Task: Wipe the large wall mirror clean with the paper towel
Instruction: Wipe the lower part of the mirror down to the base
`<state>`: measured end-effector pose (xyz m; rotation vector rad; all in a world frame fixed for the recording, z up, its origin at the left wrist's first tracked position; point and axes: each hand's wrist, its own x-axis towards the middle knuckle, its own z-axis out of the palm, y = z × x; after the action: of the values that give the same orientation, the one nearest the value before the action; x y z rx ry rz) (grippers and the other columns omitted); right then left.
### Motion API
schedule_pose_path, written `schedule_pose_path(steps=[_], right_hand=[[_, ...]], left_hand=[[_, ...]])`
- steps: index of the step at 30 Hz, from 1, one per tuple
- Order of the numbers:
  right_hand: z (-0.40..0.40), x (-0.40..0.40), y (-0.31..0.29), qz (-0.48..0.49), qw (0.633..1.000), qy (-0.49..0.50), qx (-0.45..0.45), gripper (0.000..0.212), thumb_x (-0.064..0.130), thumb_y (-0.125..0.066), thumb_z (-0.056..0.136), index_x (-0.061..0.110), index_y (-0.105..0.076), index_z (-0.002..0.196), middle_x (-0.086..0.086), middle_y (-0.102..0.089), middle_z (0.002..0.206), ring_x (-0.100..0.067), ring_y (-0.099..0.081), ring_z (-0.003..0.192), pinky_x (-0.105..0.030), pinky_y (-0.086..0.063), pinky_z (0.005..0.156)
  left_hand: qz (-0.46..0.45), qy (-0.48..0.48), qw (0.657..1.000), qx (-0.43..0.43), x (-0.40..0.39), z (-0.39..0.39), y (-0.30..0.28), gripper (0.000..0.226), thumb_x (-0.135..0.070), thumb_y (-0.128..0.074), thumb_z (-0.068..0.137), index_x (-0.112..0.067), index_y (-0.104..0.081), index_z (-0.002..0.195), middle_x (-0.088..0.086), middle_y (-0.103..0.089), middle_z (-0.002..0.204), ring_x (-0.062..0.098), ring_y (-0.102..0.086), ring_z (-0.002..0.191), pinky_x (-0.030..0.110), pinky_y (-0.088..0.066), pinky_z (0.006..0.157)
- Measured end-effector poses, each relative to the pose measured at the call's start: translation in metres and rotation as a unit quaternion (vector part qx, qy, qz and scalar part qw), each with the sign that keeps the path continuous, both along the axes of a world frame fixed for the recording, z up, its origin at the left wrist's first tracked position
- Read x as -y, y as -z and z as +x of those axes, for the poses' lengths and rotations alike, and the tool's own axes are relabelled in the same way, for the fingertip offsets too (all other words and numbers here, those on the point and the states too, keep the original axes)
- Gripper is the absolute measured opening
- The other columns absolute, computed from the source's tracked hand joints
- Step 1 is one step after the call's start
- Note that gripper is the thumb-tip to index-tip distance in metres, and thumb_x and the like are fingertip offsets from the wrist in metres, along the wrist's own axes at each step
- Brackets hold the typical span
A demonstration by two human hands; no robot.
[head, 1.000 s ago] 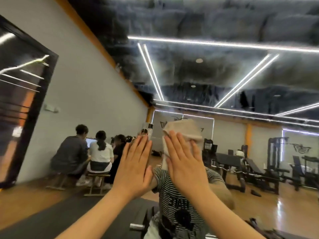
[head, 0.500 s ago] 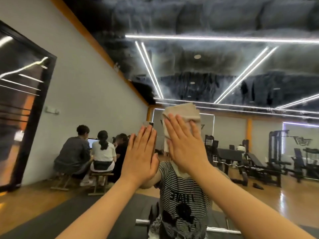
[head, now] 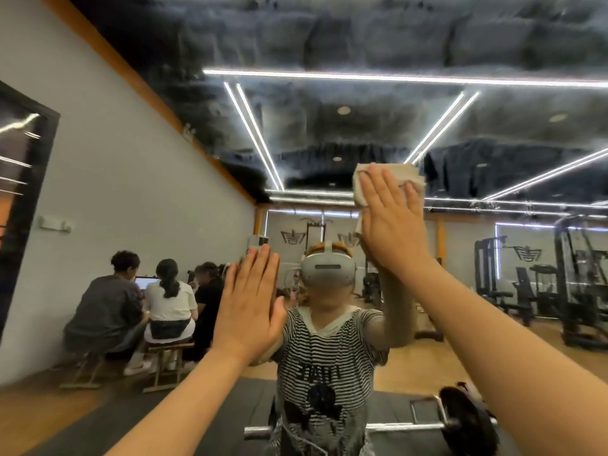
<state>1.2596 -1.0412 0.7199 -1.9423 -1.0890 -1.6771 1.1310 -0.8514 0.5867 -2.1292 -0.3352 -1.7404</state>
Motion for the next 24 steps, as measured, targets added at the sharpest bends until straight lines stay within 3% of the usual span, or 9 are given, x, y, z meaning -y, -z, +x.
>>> schedule_pose_path(steps=[5, 8, 11, 13, 16, 18, 24], right_hand=[[0.033, 0.054, 0.014, 0.122, 0.991, -0.008, -0.055, 0.061, 0.03, -0.016, 0.095, 0.011, -0.027, 0.152, -0.008, -0.023, 0.16, -0.023, -0.014, 0.148, -0.046, -0.006, 0.119], [-0.002, 0.038, 0.003, 0.179, 0.977, -0.094, -0.069, 0.052, 0.018, -0.03, 0.096, 0.01, -0.036, 0.147, -0.01, -0.035, 0.153, -0.027, -0.029, 0.141, -0.047, -0.018, 0.115], [-0.048, -0.013, -0.011, 0.117, 0.983, -0.14, 0.012, 0.054, 0.009, -0.051, 0.09, 0.009, -0.04, 0.143, -0.012, -0.041, 0.145, -0.022, -0.034, 0.129, -0.043, -0.031, 0.107], [-0.072, -0.056, -0.021, -0.007, 0.993, -0.095, 0.071, 0.062, 0.018, -0.052, 0.093, 0.013, -0.03, 0.151, -0.007, -0.03, 0.156, -0.022, -0.023, 0.143, -0.05, -0.023, 0.115], [-0.094, -0.101, -0.034, -0.152, 0.982, -0.019, 0.108, 0.063, 0.028, -0.043, 0.099, 0.02, -0.015, 0.155, 0.0, -0.014, 0.162, -0.021, -0.009, 0.149, -0.051, -0.009, 0.119], [-0.094, -0.104, -0.036, -0.165, 0.978, 0.01, 0.125, 0.062, 0.029, -0.039, 0.101, 0.022, -0.01, 0.155, 0.001, -0.009, 0.163, -0.02, -0.005, 0.15, -0.05, -0.004, 0.12], [-0.046, -0.046, -0.034, -0.082, 0.993, 0.008, 0.081, 0.06, 0.026, -0.037, 0.102, 0.02, -0.011, 0.155, -0.001, -0.007, 0.163, -0.019, -0.002, 0.15, -0.04, 0.009, 0.116]], left_hand=[[-0.006, 0.005, 1.0, 0.001, 0.003, -0.001, -0.001, 0.071, -0.034, -0.037, 0.086, -0.007, -0.018, 0.15, 0.014, -0.025, 0.156, 0.024, -0.014, 0.146, 0.04, -0.004, 0.119], [-0.012, 0.009, 1.0, 0.0, 0.002, -0.001, -0.001, 0.073, -0.035, -0.037, 0.086, -0.009, -0.015, 0.151, 0.012, -0.023, 0.157, 0.017, -0.003, 0.149, 0.041, -0.005, 0.119], [-0.006, 0.011, 1.0, 0.0, 0.001, -0.003, -0.001, 0.071, -0.035, -0.038, 0.086, -0.008, -0.019, 0.149, 0.012, -0.024, 0.156, 0.02, -0.009, 0.147, 0.04, -0.004, 0.118], [-0.003, 0.014, 1.0, -0.001, 0.003, -0.005, -0.002, 0.07, -0.034, -0.039, 0.085, -0.007, -0.024, 0.148, 0.012, -0.026, 0.155, 0.024, -0.017, 0.145, 0.04, -0.004, 0.118], [-0.002, 0.02, 1.0, 0.005, 0.003, -0.004, -0.003, 0.069, -0.034, -0.04, 0.085, -0.008, -0.024, 0.148, 0.01, -0.022, 0.155, 0.025, -0.018, 0.144, 0.039, -0.003, 0.118], [-0.004, 0.025, 1.0, 0.008, 0.003, -0.003, -0.002, 0.069, -0.034, -0.04, 0.086, -0.008, -0.023, 0.148, 0.009, -0.021, 0.155, 0.025, -0.017, 0.144, 0.039, -0.003, 0.118], [-0.013, 0.036, 0.999, -0.002, 0.002, -0.001, -0.001, 0.07, -0.036, -0.037, 0.088, -0.009, -0.02, 0.15, 0.012, -0.024, 0.157, 0.021, -0.012, 0.147, 0.041, -0.009, 0.117]])
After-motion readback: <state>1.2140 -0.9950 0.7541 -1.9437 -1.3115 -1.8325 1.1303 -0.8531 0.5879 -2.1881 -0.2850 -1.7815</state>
